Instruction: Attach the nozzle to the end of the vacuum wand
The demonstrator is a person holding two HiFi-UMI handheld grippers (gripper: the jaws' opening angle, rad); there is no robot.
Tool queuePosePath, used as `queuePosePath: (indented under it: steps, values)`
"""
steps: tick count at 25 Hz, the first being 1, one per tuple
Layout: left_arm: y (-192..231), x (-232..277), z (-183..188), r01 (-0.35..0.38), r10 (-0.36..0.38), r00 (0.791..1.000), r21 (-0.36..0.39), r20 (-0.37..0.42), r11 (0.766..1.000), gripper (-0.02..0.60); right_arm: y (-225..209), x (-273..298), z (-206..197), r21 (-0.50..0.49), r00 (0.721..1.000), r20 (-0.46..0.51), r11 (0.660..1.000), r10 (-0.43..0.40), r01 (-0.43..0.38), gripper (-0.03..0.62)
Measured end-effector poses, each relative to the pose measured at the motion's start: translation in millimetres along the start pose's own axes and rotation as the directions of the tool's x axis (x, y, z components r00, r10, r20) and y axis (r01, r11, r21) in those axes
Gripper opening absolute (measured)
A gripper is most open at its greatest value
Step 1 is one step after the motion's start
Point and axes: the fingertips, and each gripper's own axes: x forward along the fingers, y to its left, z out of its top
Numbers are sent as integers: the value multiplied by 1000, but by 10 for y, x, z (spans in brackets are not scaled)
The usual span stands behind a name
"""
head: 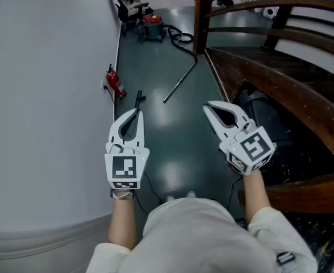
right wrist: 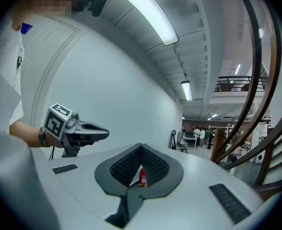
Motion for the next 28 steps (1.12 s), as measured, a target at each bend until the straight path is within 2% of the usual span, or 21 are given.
queuePosePath:
  steps: [6,12,21,28]
  values:
    - [11,11,-10,3,-3,1000,-5,0,1000,0,20,33,-3,2,1000,0,1000,10,-10,26]
    - [-42,14,-3,14,-14,1000,-3,3,1000,0,-35,-70,96,84,996,90,996,17,-25,26]
    - [-192,39,-24,20,-20,1000,-9,-9,1000,0,50,-28,-31,-7,997,33,998,70,-70,26]
    - [-326,64,-41,10,-10,1000,-7,-29,1000,0,-59,-102,-27,9,995,54,996,84,-84,26]
